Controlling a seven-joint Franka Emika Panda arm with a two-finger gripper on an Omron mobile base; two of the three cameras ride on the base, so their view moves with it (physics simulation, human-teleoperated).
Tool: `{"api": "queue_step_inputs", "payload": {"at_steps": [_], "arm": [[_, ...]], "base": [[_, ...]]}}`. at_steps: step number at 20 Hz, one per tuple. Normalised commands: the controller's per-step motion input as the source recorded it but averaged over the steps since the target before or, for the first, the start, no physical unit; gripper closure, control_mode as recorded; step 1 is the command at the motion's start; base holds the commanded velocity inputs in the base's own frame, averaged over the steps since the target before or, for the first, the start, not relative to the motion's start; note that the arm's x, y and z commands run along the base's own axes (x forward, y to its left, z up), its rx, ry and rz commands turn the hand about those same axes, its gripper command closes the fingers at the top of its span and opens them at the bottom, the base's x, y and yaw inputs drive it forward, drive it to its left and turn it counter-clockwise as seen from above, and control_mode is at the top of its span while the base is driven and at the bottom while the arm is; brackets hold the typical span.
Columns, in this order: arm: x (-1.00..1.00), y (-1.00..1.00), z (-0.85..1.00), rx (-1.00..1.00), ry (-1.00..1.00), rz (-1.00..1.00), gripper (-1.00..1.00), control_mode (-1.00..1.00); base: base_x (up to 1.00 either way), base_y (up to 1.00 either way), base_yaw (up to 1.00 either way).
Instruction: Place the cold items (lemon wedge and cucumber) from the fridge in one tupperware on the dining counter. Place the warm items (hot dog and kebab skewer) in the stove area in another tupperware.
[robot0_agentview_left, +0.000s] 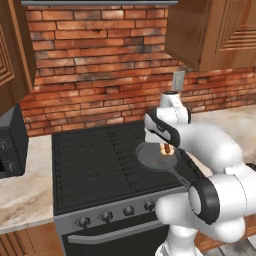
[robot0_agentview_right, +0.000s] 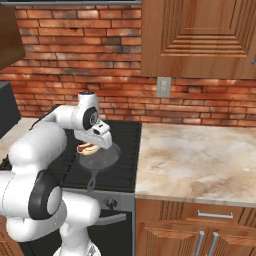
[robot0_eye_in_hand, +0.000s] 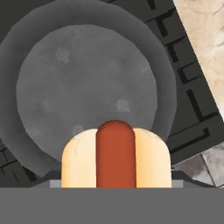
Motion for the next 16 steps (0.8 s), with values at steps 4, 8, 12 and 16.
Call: {"api": "queue_step_inputs", "payload": {"at_steps": [4, 8, 12, 16], "arm": [[-0.98, 0.00, 1.00, 0.00, 0.16, -0.13, 1.00, -1.00], [-1.00, 0.00, 0.99, 0.00, 0.17, -0.05, 1.00, -1.00], [-1.00, 0.03, 0.68, 0.00, 0.02, -0.01, 1.00, -1.00], [-1.00, 0.03, 0.38, 0.00, 0.01, 0.00, 1.00, -1.00]], "base": [[0.00, 0.00, 0.00], [0.00, 0.00, 0.00], [0.00, 0.00, 0.00], [0.00, 0.00, 0.00]]}}
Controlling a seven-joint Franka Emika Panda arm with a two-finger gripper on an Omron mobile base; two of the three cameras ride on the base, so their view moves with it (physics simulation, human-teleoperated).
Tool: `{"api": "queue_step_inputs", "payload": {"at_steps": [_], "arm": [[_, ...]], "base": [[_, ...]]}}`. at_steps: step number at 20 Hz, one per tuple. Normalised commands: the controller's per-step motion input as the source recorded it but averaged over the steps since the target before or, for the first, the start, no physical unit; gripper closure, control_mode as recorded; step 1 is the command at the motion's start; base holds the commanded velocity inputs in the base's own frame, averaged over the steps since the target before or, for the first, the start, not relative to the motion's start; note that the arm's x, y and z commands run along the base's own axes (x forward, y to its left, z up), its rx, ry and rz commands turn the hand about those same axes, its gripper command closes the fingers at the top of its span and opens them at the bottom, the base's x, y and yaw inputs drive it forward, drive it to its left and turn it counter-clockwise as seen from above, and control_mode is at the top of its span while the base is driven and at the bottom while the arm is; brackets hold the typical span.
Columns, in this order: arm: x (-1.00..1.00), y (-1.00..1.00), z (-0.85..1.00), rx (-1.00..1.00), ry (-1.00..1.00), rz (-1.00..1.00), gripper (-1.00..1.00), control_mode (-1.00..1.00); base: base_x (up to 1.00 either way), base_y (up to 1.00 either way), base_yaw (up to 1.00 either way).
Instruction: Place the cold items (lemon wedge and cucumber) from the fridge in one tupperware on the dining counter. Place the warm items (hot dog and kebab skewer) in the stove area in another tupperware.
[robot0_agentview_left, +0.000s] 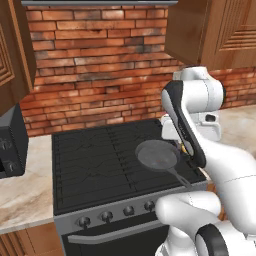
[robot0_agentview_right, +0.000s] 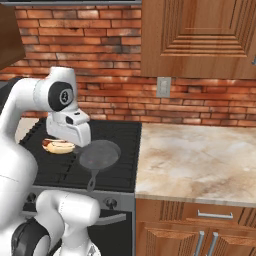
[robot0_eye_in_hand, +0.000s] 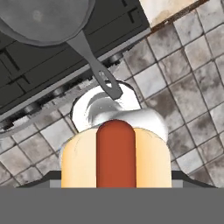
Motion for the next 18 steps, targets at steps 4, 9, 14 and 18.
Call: {"api": "queue_step_inputs", "payload": {"at_steps": [4, 9, 14, 18], "arm": [[-0.58, -0.03, -0.10, 0.00, 0.03, -0.04, 1.00, -1.00], [-0.06, -0.08, -0.17, 0.00, 0.01, -0.01, 1.00, -1.00], [0.00, 0.00, 0.00, 0.00, 0.00, 0.00, 1.00, -1.00], [-0.21, 0.00, 0.00, 0.00, 0.00, 0.00, 1.00, -1.00]], "base": [[0.00, 0.00, 0.00], [0.00, 0.00, 0.00], [0.00, 0.00, 0.00], [0.00, 0.00, 0.00]]}}
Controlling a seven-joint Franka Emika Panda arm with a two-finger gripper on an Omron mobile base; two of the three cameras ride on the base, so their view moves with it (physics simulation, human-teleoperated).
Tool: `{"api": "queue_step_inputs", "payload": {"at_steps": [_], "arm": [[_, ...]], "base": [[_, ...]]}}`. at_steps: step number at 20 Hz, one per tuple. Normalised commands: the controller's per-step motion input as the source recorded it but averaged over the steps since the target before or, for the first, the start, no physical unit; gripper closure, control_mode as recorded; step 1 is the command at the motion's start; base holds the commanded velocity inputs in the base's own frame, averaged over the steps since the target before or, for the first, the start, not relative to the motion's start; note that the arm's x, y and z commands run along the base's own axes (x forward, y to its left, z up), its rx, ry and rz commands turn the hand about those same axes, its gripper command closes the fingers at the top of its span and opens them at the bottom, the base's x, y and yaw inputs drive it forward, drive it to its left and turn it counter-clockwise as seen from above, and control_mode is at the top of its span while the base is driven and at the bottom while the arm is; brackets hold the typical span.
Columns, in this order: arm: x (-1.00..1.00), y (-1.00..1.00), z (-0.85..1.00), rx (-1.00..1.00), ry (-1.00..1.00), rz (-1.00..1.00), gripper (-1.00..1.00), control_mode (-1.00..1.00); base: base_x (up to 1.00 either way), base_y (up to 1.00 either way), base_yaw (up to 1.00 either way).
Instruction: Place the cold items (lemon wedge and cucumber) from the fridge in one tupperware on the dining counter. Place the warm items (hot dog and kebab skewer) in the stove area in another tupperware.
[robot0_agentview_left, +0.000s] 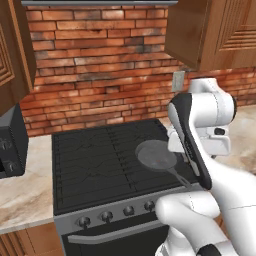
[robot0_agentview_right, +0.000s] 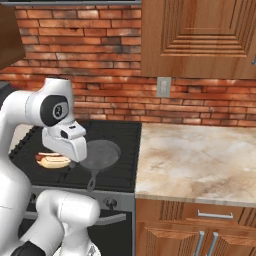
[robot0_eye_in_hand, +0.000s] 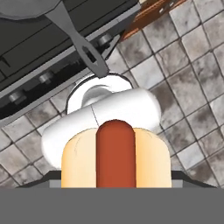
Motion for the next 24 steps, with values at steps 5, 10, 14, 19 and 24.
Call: {"api": "queue_step_inputs", "payload": {"at_steps": [5, 10, 14, 19, 24], "arm": [[-0.39, 0.00, 0.00, 0.00, 0.00, -0.03, 1.00, 1.00], [0.00, 0.00, 0.00, 0.00, 0.00, 0.00, 1.00, 1.00], [0.00, 0.00, 0.00, 0.00, 0.00, 0.00, 1.00, 1.00], [0.00, 0.00, 0.00, 0.00, 0.00, 0.00, 1.00, 1.00], [0.00, 0.00, 0.00, 0.00, 0.00, 0.00, 1.00, 1.00]], "base": [[-0.39, 0.00, -0.01], [-1.00, 0.00, 0.00], [-0.91, 0.05, 0.18], [-0.66, 0.18, 0.60], [-0.44, 0.22, 0.98]]}}
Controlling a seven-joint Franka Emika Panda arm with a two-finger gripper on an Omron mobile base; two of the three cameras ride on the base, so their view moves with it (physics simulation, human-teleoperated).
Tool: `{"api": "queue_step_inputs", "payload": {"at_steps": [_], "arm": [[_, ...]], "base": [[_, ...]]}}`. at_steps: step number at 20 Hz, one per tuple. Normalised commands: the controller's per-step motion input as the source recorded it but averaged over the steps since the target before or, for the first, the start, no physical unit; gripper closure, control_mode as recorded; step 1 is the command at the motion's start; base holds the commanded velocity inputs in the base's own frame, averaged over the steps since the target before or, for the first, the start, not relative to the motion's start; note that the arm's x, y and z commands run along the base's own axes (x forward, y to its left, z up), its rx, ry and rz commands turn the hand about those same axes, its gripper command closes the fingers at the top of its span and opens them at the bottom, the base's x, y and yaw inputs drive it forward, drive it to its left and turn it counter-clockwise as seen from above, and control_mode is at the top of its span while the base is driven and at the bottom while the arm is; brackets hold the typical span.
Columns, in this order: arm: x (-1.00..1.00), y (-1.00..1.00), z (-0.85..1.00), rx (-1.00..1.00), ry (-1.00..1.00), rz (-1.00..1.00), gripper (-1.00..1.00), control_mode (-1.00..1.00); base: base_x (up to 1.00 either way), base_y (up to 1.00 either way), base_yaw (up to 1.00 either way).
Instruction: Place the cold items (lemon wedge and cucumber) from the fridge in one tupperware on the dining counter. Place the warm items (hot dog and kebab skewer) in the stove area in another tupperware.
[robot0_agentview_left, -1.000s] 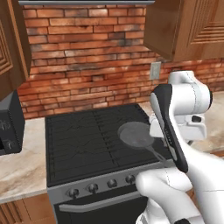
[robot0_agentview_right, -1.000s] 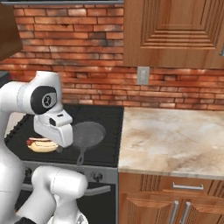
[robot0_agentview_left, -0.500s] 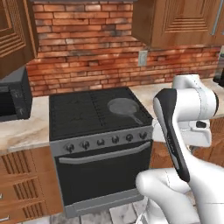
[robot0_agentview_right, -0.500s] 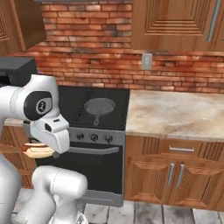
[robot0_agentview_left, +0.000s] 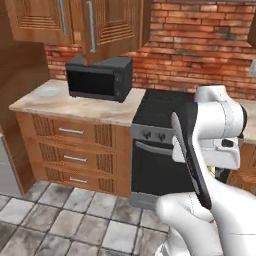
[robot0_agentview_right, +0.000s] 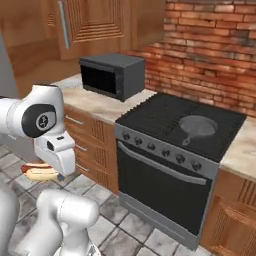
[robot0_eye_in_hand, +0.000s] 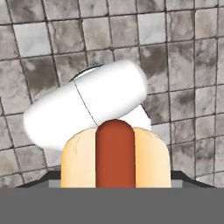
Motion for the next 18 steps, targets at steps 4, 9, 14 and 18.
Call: {"api": "queue_step_inputs", "payload": {"at_steps": [4, 9, 14, 18], "arm": [[0.00, 0.00, 0.00, 0.00, 0.00, 0.00, 1.00, 1.00], [0.00, 0.00, 0.00, 0.00, 0.00, 0.00, 1.00, 1.00], [0.00, 0.00, 0.00, 0.00, 0.00, 0.00, 1.00, 1.00], [0.00, 0.00, 0.00, 0.00, 0.00, 0.00, 1.00, 1.00]], "base": [[-0.26, 0.50, 0.99], [-0.28, 0.76, 0.94], [-0.12, 0.89, 0.86], [0.00, 0.99, 0.72]]}}
